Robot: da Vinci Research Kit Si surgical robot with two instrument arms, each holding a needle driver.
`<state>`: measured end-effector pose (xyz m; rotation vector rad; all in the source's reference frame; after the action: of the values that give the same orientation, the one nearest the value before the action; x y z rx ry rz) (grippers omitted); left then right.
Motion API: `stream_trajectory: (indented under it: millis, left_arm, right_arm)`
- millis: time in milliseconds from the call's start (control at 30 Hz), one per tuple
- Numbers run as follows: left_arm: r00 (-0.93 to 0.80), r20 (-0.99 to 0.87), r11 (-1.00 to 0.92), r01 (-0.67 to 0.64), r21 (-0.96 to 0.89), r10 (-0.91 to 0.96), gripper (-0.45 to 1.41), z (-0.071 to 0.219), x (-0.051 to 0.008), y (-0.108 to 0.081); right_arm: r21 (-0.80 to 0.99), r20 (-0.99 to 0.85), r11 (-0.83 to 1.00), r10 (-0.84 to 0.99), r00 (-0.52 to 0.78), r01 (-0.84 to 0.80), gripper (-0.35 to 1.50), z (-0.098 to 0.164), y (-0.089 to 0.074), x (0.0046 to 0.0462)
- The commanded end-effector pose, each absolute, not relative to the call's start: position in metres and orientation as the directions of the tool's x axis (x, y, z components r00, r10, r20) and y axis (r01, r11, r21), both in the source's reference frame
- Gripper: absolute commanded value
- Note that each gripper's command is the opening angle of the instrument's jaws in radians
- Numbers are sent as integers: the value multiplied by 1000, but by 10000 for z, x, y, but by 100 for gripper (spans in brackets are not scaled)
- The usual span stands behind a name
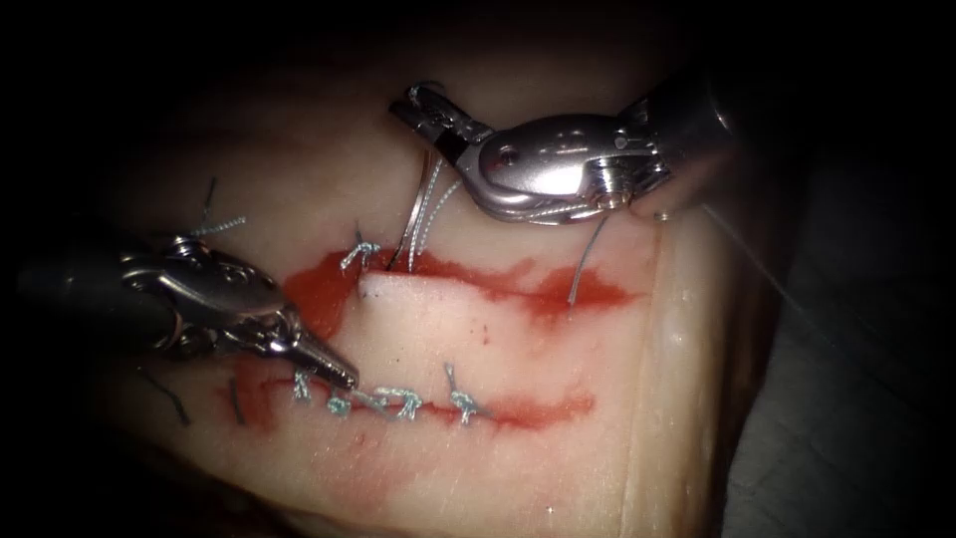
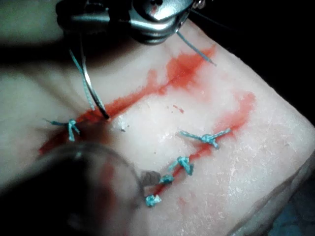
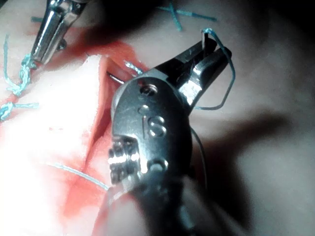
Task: Wound Closure
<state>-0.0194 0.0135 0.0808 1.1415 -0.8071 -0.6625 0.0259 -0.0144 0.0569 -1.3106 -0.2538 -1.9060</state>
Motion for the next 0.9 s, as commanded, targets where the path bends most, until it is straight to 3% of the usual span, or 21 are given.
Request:
stream_trajectory:
  millis: [33, 467, 600, 633, 667, 767, 900]
  left_arm:
    - [555, 214, 290, 51, 956, -804, -45, 812, -198, 137]
    - [542, 274, 336, 16, 942, -794, -45, 803, -178, 156]
    - [549, 356, 395, -52, 917, -756, 7, 794, -162, 163]
    - [544, 393, 424, -73, 903, -742, 32, 790, -158, 166]
    - [540, 428, 452, -97, 887, -724, 42, 788, -154, 168]
    - [526, 518, 519, -162, 839, -674, 44, 781, -145, 176]
    - [445, 756, 714, -301, 632, -481, 71, 772, -143, 185]
  right_arm:
    - [-274, 851, -657, -505, -141, 703, -35, 573, -145, 269]
    - [-470, 687, -499, -724, -54, 728, -35, 586, -156, 264]
    - [-542, 633, -447, -774, -5, 712, -35, 590, -160, 266]
    - [-558, 617, -432, -787, 6, 708, -35, 591, -161, 267]
    - [-576, 601, -418, -799, 17, 703, -35, 592, -162, 267]
    - [-615, 559, -379, -828, 43, 692, -35, 594, -164, 267]
    - [-657, 486, -305, -871, 78, 690, -35, 594, -166, 267]
